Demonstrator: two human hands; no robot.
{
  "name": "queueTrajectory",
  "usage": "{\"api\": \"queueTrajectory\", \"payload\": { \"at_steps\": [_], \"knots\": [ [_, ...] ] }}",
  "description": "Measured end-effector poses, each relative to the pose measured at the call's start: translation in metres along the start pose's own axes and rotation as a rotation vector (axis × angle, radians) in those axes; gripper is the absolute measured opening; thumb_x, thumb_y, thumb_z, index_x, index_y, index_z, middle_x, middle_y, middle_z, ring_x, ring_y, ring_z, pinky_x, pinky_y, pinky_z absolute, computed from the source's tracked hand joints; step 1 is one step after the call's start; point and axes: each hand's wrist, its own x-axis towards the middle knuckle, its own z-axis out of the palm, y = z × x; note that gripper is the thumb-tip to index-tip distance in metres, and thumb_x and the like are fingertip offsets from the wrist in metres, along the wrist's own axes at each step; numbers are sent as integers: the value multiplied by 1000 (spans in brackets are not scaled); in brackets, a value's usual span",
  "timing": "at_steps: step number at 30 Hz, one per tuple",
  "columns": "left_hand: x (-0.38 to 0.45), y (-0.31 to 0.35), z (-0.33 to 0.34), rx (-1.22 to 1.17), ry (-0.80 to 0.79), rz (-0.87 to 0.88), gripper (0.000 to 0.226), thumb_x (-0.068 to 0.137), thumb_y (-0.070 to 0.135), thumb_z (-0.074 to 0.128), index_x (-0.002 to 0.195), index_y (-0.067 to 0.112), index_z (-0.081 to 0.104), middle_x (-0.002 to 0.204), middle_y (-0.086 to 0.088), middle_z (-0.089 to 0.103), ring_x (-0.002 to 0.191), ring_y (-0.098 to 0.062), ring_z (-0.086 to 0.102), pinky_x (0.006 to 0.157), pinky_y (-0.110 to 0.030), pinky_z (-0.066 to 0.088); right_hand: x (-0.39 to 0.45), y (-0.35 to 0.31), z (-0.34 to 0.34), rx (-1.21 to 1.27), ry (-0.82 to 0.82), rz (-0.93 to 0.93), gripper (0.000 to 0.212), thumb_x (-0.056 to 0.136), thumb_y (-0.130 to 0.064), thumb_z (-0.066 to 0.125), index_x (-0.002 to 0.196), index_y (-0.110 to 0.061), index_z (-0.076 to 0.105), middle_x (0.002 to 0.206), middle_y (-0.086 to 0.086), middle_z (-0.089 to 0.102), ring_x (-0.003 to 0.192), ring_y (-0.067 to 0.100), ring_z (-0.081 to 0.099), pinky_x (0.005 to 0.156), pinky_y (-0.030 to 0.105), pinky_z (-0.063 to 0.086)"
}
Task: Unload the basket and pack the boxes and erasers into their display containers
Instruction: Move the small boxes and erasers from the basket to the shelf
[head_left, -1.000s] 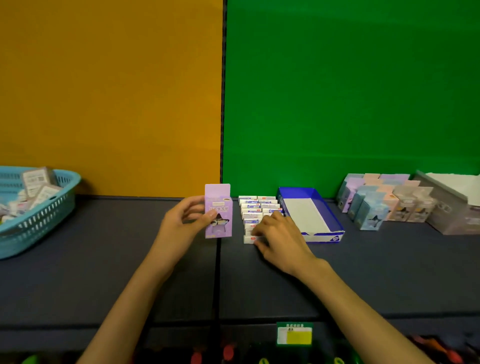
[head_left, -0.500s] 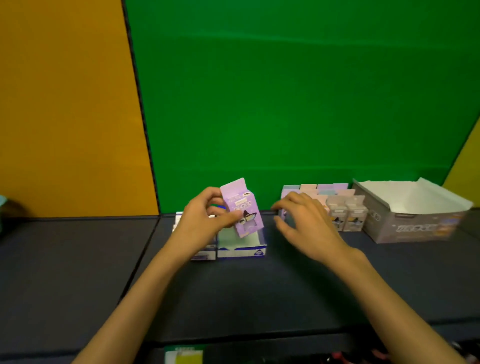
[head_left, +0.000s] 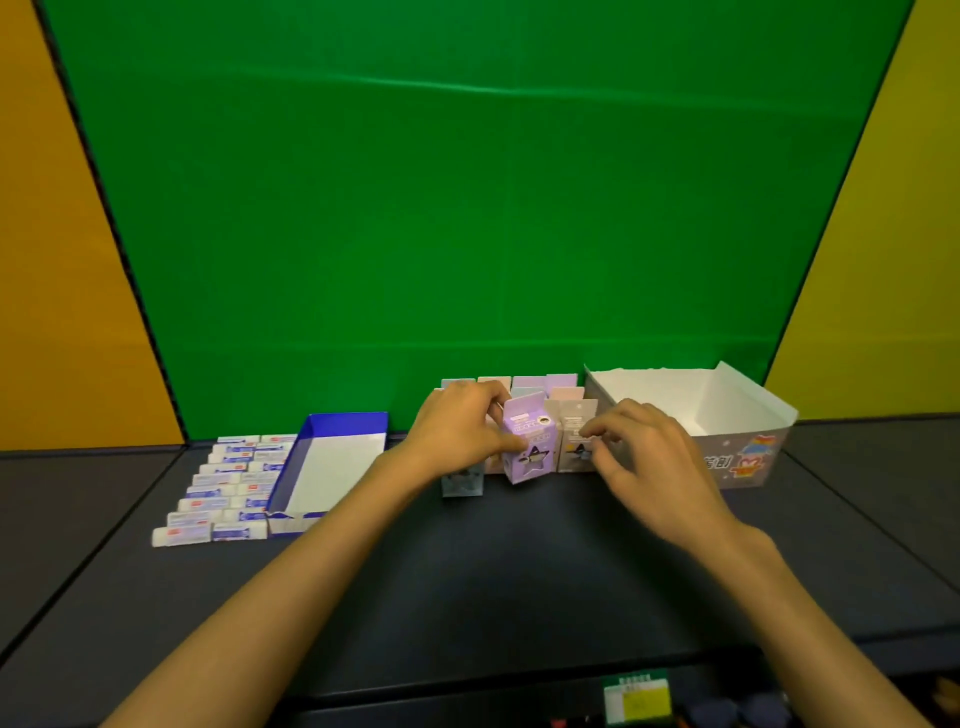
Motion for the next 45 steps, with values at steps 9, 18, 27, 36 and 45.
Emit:
{"api": "queueTrajectory", "payload": {
  "at_steps": [9,18,27,36,45],
  "knots": [
    [7,0,22,434,-10,-18,57,77,60,74,123,27,64,115,1,49,113,-21,37,89,-38,34,0,21,13,77,-70,-42,18,96,-25,59,111,-26,68,108,-11,61,101,9,55,88,28,45],
    [-7,-11,18,425,41,-65,62,85,57,66,139,32,48,137,3,48,125,-20,38,98,-39,35,9,12,28,133,-147,-109,22,96,-26,59,116,-25,67,113,-8,62,105,11,56,90,31,47],
    [-77,-37,-36,418,106,-153,52,95,56,49,141,32,49,139,6,55,124,-22,50,98,-40,42,37,-50,64,217,-171,-237,18,97,-30,57,112,-27,66,111,-8,62,101,13,56,88,36,48],
    [-187,-109,-112,431,148,-323,56,95,58,47,143,31,48,146,6,51,130,-20,49,101,-42,43,47,-188,106,258,-208,-377,22,97,-34,55,116,-29,66,113,-10,61,103,13,57,86,33,42],
    [-313,-207,-203,520,169,-462,55,96,60,44,146,38,40,149,9,44,132,-19,44,102,-41,41,44,-364,148,278,-218,-497,24,98,-33,55,117,-25,65,112,-5,61,104,17,57,83,33,43]
  ]
}}
